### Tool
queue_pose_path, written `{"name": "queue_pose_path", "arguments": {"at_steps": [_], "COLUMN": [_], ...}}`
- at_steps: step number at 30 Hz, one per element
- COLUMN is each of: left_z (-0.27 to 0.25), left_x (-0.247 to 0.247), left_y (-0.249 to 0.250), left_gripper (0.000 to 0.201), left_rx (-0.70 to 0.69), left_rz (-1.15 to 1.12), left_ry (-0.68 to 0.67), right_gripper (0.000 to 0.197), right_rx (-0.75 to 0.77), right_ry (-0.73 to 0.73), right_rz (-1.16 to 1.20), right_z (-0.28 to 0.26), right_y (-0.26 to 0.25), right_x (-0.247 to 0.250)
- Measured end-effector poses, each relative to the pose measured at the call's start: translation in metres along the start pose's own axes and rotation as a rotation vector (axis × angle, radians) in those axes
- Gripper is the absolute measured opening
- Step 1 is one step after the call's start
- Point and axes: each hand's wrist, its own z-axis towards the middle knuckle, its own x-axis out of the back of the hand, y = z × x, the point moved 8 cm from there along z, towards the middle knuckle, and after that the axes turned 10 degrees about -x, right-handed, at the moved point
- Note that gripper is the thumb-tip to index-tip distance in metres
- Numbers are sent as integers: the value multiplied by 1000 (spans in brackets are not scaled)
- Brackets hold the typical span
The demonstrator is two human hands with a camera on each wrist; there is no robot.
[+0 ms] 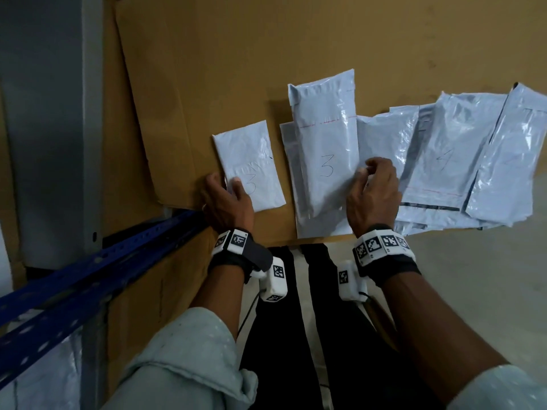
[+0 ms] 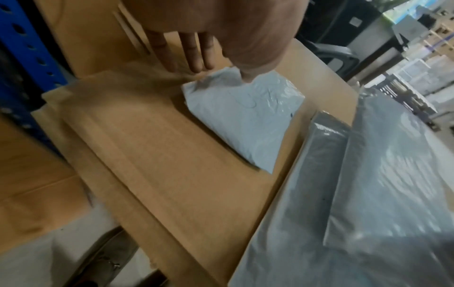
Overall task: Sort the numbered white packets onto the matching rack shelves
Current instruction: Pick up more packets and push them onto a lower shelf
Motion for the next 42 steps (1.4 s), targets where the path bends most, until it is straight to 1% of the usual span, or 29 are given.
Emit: {"name": "queue_pose_path", "arguments": {"at_steps": [2, 3, 5, 6, 9, 11, 13, 15, 18, 22, 26, 28, 32, 36, 39, 42], "left_z": [-4, -6, -11, -13, -15, -15, -14, -13, -11, -15, -16, -14, -17, -23, -31, -45], "left_x": [-2, -4, -9, -12, -15, -15, -16, -18, -19, -16, -16, -16, -8, 16, 43, 89], "left_y": [7, 11, 16, 16, 12, 13, 15, 18, 25, 32, 26, 24, 31, 46, 58, 79], "left_gripper": [65, 74, 89, 95, 114, 123, 129, 132, 126, 119, 121, 119, 111, 109, 109, 108], "left_rx": [-40, -83, -169, -182, -132, -118, -114, -108, -121, -152, -152, -161, -222, -271, -297, -325], "left_rz": [79, 114, 208, 252, 315, 338, 347, 355, 350, 283, 277, 257, 197, 105, 44, 2], "left_ry": [-45, -67, -110, -131, -154, -144, -138, -133, -114, -80, -69, -65, -14, 30, 53, 73], "right_gripper": [32, 36, 45, 50, 75, 89, 94, 94, 94, 104, 112, 111, 106, 104, 105, 106], "right_rx": [29, 75, 184, 216, 207, 170, 142, 134, 116, 125, 106, 121, 149, 184, 172, 183], "right_ry": [51, 65, 38, -9, -157, -192, -207, -209, -203, -121, -150, -146, -112, -82, -75, -58], "right_rz": [16, 9, -43, -75, -154, -163, -160, -138, -64, -49, -49, -23, 39, 74, 54, 27], "right_z": [-6, -11, -24, -30, -39, -37, -34, -30, -26, -23, -19, -17, -19, -33, -48, -68], "right_y": [-4, -10, -22, -24, -21, -16, -14, -13, -12, -12, -8, -9, -11, -19, -27, -45], "right_x": [4, 5, 0, -7, -29, -35, -39, -41, -39, -30, -35, -37, -30, -9, 11, 47]}}
